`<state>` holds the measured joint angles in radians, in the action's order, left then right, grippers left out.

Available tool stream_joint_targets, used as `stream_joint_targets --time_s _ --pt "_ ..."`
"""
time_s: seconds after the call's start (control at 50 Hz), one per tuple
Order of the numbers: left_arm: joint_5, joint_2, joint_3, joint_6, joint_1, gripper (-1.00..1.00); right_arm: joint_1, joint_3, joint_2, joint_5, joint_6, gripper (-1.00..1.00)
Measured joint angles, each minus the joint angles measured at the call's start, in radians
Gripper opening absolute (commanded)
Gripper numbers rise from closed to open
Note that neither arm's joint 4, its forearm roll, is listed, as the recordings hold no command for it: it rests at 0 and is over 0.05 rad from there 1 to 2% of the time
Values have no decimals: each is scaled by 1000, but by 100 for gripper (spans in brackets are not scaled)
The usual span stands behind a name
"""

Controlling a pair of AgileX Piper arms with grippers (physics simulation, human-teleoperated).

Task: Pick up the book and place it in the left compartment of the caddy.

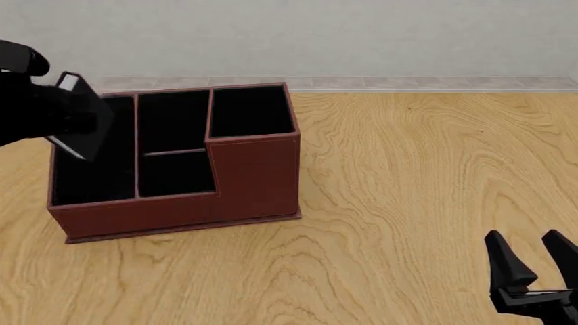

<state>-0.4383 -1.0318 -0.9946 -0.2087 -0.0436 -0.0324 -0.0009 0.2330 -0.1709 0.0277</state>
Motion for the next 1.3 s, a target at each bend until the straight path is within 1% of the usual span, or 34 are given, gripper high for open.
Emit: stream_joint_targets --time_s 0.22,0.42,0.88,1.3 --pt "13 -84 -22 0 64 -100 -1 0 9 -7 -2 100" --pt "26 -144 -34 12 95 -100 -2 0 12 -8 -4 100" --pt "67 -246 -32 45 113 -100 0 0 6 -5 -1 100" --pt "131 -310 -2 45 136 -100 3 0 -4 2 2 100"
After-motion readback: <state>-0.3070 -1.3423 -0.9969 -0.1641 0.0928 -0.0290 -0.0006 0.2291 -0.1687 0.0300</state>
